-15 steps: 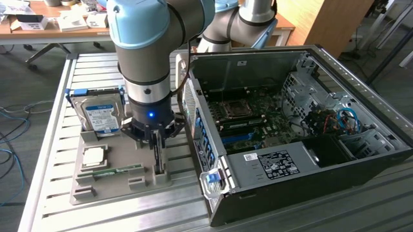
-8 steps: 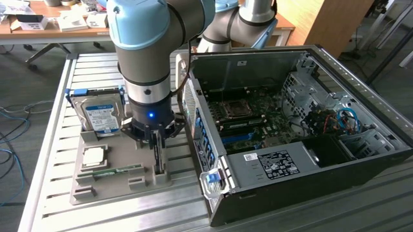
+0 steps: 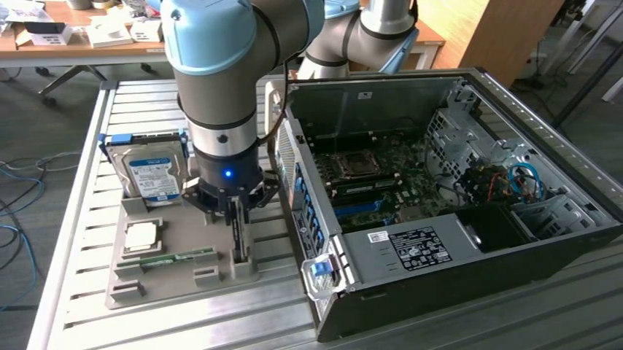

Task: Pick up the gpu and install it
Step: 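Pick up the gpu and move the gpu toward the slot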

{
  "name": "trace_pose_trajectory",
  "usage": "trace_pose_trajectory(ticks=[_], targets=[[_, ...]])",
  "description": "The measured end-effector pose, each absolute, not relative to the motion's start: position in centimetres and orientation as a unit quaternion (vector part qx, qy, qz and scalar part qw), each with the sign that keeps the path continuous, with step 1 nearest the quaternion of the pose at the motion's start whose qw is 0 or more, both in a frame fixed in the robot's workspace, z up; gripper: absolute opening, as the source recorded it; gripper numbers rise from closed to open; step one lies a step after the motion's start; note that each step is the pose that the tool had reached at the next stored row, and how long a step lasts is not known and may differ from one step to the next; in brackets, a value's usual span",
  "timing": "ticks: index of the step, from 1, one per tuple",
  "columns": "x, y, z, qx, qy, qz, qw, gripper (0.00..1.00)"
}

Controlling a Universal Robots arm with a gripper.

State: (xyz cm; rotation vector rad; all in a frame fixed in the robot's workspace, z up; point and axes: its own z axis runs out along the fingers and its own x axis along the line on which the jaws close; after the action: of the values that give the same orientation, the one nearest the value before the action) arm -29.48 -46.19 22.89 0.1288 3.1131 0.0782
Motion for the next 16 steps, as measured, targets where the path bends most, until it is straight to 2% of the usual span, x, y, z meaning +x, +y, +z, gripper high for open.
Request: trace_pose_trajectory(ticks=[16], targets=[[-29.61,-46.56,22.89,0.041,0.999,0.025,0.012,0.35]])
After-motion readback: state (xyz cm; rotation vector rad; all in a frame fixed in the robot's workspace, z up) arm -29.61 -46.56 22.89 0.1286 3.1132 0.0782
